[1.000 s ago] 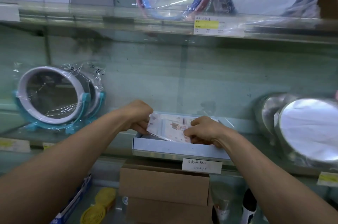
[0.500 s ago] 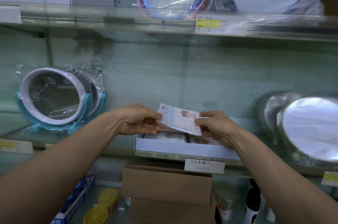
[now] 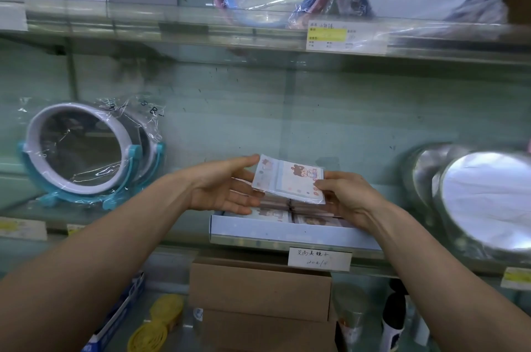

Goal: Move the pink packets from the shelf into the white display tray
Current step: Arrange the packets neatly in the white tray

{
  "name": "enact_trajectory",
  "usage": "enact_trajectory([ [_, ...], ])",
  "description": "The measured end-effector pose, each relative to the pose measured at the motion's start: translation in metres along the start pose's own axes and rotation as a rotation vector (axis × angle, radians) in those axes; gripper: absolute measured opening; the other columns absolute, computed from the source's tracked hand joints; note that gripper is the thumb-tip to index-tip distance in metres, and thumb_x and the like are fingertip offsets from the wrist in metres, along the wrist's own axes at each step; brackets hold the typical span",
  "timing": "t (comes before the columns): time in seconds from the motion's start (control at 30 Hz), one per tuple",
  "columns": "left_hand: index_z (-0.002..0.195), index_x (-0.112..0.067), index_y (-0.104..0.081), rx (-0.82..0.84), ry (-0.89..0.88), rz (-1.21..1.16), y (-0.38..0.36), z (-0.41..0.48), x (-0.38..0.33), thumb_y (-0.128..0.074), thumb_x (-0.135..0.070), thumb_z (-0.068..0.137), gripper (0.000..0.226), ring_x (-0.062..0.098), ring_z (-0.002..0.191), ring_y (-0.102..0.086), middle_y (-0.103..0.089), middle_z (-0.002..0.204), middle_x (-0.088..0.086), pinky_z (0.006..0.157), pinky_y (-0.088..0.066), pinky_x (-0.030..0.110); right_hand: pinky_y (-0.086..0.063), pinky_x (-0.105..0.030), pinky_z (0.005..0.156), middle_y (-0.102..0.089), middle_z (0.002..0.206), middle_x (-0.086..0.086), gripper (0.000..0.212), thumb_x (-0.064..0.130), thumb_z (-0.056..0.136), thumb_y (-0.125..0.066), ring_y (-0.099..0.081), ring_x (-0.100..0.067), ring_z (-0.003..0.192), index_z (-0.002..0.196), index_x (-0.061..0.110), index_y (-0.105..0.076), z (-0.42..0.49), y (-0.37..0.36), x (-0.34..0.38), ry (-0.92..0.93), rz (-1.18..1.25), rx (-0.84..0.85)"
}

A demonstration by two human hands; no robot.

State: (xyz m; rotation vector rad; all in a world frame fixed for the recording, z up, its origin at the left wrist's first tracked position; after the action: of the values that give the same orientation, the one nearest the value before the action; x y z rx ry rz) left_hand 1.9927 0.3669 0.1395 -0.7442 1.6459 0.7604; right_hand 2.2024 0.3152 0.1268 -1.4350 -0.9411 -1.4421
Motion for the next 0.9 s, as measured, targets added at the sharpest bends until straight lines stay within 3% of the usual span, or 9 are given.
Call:
enact_trajectory([
  [0.17,0.085,-0.006,-0.057,-0.135,-0.065,0.227,-0.002,0.003,0.000,-0.057,-0.006,0.093,0.008,0.015,0.052,-0.059,-0.064,0.063,0.008,0.050,-0.052,0.025,-0.060,-0.031,0.055,-0.070,0.085,-0.015,0.016,-0.008,0.091,-0.050,-0.067,-0.020,0.066,0.095,0.000,-0.063,-0.002,-0.007,0.000,-0.023,-0.051,0.036],
  [0.23,0.093,-0.005,-0.061,-0.208,-0.049,0.446,0.001,-0.002,-0.004,-0.062,-0.013,0.091,0.008,0.014,0.053,-0.059,-0.064,0.066,0.007,0.049,-0.051,0.024,-0.061,-0.033,0.056,-0.069,0.083,-0.016,0.011,-0.007,0.090,-0.053,-0.067,-0.021,0.064,0.094,-0.004,-0.062,-0.003,-0.009,-0.003,-0.065,-0.161,0.056],
  [0.33,0.119,-0.015,-0.053,-0.317,-0.068,0.768,-0.003,-0.011,-0.017,-0.063,-0.036,0.089,0.038,0.021,0.078,-0.061,-0.063,0.102,0.010,0.066,-0.054,0.028,-0.058,-0.027,0.050,-0.066,0.077,-0.013,0.007,-0.004,0.089,-0.057,-0.065,-0.018,0.058,0.094,-0.003,-0.061,-0.007,-0.019,-0.005,-0.124,-0.291,0.093],
  [0.4,0.133,-0.016,-0.049,-0.413,-0.137,1.041,-0.008,-0.011,-0.025,-0.061,-0.039,0.089,0.051,0.025,0.108,-0.055,-0.053,0.131,0.008,0.087,-0.046,0.029,-0.057,-0.025,0.046,-0.063,0.075,-0.012,0.022,-0.005,0.088,-0.059,-0.063,-0.013,0.047,0.109,0.002,-0.055,-0.011,-0.030,-0.006,-0.136,-0.303,0.114],
  [0.5,0.132,-0.020,-0.052,-0.507,-0.199,1.303,-0.014,-0.006,-0.024,-0.060,-0.044,0.086,0.053,0.026,0.125,-0.043,-0.046,0.137,0.005,0.100,-0.040,0.036,-0.053,-0.026,0.053,-0.063,0.078,-0.013,0.052,-0.002,0.083,-0.065,-0.060,-0.015,0.051,0.132,0.002,-0.048,-0.014,-0.042,-0.006,-0.124,-0.521,0.154],
  [0.6,0.131,-0.021,-0.055,-0.389,-0.200,1.212,-0.024,-0.001,-0.016,-0.061,-0.041,0.087,0.049,0.023,0.122,-0.049,-0.052,0.135,0.002,0.102,-0.042,0.034,-0.046,-0.025,0.059,-0.063,0.077,-0.009,0.044,0.007,0.080,-0.068,-0.058,-0.019,0.064,0.122,0.001,-0.058,-0.016,-0.046,-0.002,-0.096,-0.778,0.183],
  [0.73,0.120,-0.023,-0.066,-0.150,-0.175,1.184,-0.050,0.002,-0.004,-0.053,-0.037,0.093,0.034,0.019,0.112,-0.056,-0.062,0.124,0.000,0.097,-0.044,0.029,-0.055,-0.034,0.083,-0.065,0.113,-0.007,0.060,0.030,0.084,-0.067,-0.065,-0.022,0.090,0.139,0.015,-0.046,-0.014,-0.055,0.006,0.045,-1.114,0.174],
  [0.83,0.118,-0.021,-0.068,-0.137,-0.115,1.244,-0.048,0.007,-0.004,-0.051,-0.025,0.093,0.030,0.020,0.111,-0.057,-0.063,0.124,-0.001,0.094,-0.046,0.028,-0.056,-0.035,0.076,-0.069,0.099,-0.010,0.035,0.026,0.091,-0.059,-0.063,-0.022,0.077,0.124,0.012,-0.059,-0.015,-0.042,0.019,0.107,-1.152,0.139],
  [0.9,0.115,-0.014,-0.068,-0.148,-0.087,1.223,-0.047,0.007,-0.008,-0.054,-0.029,0.091,0.031,0.023,0.099,-0.060,-0.065,0.117,0.004,0.084,-0.050,0.031,-0.053,-0.030,0.065,-0.069,0.088,-0.006,0.024,0.016,0.091,-0.056,-0.059,-0.019,0.070,0.110,0.012,-0.070,-0.017,-0.022,0.024,0.098,-1.171,0.125],
])
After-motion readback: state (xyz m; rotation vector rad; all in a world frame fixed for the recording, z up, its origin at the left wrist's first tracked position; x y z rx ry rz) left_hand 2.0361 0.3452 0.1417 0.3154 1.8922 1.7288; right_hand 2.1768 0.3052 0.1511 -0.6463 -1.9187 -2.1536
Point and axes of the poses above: each hand's wrist, its own z-axis towards the middle knuckle, its own y-axis out of the back of the hand, x = y × z, the point moved 5 cm from there along z, towards the middle knuckle
